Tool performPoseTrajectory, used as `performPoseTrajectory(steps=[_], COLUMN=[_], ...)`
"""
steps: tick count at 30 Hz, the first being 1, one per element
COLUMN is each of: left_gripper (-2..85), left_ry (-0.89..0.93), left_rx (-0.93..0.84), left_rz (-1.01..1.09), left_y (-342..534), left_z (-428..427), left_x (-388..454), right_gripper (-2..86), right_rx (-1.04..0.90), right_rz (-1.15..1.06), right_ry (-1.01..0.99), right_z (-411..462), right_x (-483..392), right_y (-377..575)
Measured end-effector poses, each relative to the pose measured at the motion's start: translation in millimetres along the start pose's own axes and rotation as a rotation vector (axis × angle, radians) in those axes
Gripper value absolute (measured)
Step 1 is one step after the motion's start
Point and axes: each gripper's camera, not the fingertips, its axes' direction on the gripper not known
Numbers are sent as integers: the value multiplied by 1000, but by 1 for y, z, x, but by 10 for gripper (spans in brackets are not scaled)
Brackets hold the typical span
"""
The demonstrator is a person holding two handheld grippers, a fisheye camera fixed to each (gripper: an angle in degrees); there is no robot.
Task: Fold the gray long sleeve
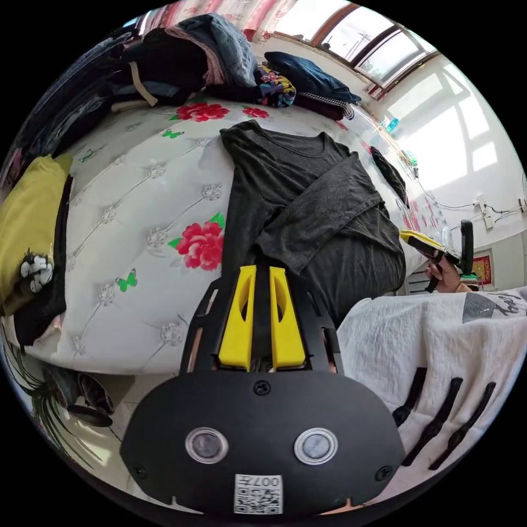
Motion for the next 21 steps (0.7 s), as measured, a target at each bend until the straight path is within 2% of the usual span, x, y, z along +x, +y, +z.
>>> performPoseTrajectory(steps=[4,6,10,16,18,19,21], left_gripper=[60,72,91,88,15,10,-2], left_ry=[-46,-60,-10,31,-51,-54,87], left_rx=[-58,-113,-165,-248,-352,-361,-342], left_rz=[-125,-188,-205,-83,-2,25,135], left_y=[50,82,108,86,77,76,65], left_z=[-5,-1,10,45,59,59,46], left_x=[-31,-48,-58,-39,-30,-28,-21], right_gripper=[82,88,91,64,38,30,10], right_rx=[-53,-151,-243,-335,-408,-416,-365], right_rz=[167,263,291,225,189,171,118], right_ry=[51,70,59,31,8,10,38], right_z=[-18,-15,-3,35,50,51,39], right_x=[50,73,78,69,67,66,63], right_y=[69,111,145,135,130,129,123])
